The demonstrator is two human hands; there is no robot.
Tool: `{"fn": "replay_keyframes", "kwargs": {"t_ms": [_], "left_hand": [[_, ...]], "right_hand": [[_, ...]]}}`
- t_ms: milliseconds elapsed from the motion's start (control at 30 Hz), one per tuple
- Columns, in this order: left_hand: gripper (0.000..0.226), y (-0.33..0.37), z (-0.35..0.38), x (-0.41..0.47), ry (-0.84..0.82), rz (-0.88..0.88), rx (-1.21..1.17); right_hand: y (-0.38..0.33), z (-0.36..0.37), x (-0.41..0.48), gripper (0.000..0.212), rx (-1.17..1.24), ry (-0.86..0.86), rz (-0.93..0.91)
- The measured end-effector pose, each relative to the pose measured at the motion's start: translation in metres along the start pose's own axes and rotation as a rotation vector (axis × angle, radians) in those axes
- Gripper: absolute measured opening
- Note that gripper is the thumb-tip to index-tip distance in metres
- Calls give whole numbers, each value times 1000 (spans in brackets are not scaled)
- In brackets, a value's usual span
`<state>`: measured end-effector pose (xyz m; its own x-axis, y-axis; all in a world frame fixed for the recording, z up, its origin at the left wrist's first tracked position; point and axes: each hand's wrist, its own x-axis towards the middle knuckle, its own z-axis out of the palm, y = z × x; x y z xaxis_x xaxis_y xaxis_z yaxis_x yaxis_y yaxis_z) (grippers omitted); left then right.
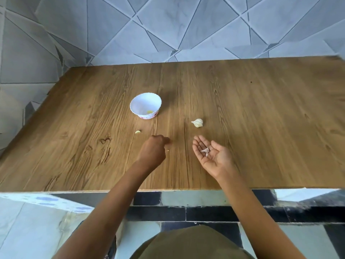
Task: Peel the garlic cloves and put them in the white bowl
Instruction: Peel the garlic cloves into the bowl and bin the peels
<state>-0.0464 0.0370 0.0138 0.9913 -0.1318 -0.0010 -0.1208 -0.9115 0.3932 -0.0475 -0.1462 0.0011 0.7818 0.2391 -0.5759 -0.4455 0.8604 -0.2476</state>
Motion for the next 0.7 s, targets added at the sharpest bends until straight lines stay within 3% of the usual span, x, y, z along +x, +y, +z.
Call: {"fn": "replay_keyframes", "kwargs": {"t_ms": [267, 400, 700], "left_hand": [[31, 13, 14, -12, -50, 84, -16], [31, 5, 3, -10, 45, -1, -61], [20, 13, 16, -23, -5, -36, 49]], "right_hand": [[1, -3, -3, 37, 4, -13, 2], [-1, -5, -5, 37, 6, -19, 9], [1, -7, -5, 38, 0, -31, 24]]}}
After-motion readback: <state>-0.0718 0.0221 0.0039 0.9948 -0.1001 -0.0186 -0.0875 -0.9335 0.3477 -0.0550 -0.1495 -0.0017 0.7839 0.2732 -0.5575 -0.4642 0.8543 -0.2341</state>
